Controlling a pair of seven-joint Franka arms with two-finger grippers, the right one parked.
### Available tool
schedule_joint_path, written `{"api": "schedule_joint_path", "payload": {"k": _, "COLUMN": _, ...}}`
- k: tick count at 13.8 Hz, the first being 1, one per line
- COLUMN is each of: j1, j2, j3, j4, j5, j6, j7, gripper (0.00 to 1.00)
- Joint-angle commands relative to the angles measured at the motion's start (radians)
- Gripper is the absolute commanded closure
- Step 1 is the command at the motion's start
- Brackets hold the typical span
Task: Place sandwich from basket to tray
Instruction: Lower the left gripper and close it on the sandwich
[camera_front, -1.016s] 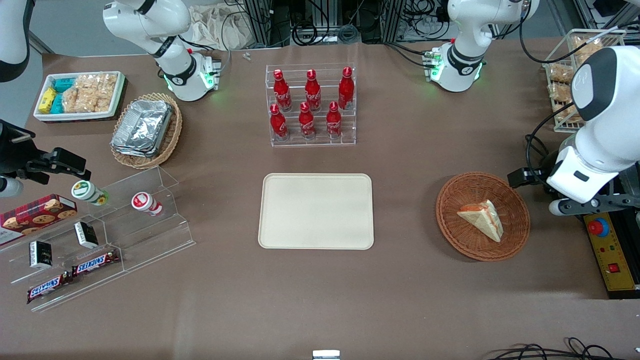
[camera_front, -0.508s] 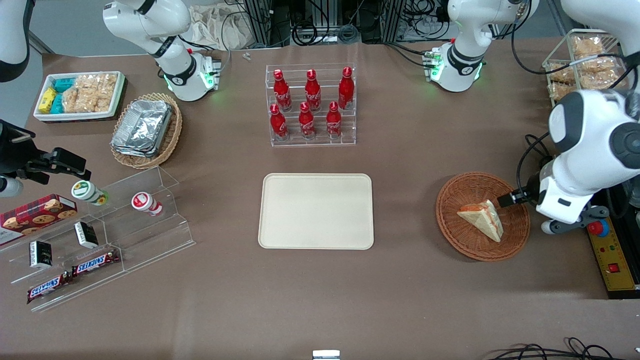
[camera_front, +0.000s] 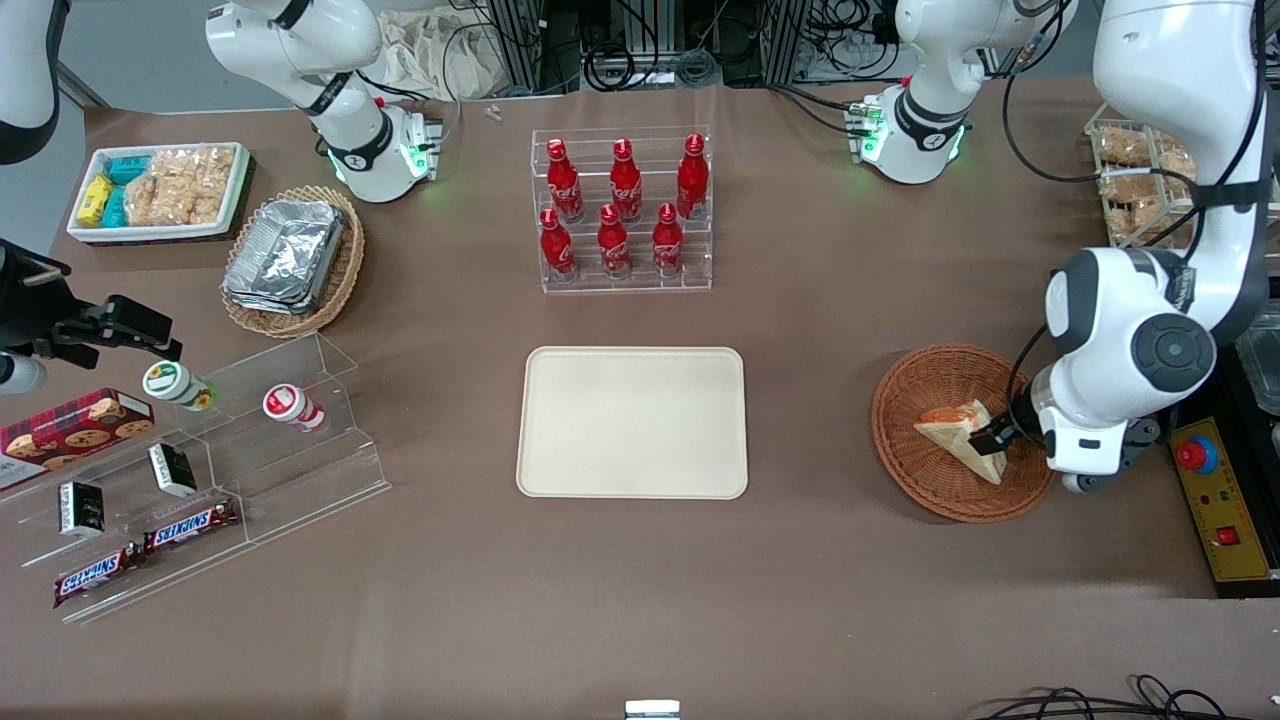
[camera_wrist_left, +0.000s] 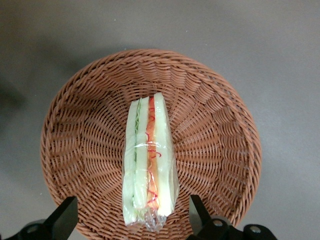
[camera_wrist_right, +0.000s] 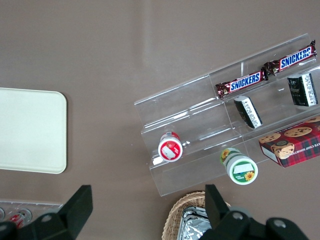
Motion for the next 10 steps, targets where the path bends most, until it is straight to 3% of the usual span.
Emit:
{"api": "schedule_joint_path", "payload": {"k": 1, "j1": 0.002, "j2": 0.021, "j3": -0.003, "j4": 0.023, "j5": 0.023, "j6": 0.004, "j7": -0.105, "gripper": 0.00}}
{"api": "schedule_joint_path", "payload": {"k": 10, "j1": -0.003, "j2": 0.078, "j3": -0.004, "j4": 0.011, "j5": 0.025, "j6": 0.007, "j7": -0.178, "gripper": 0.00}}
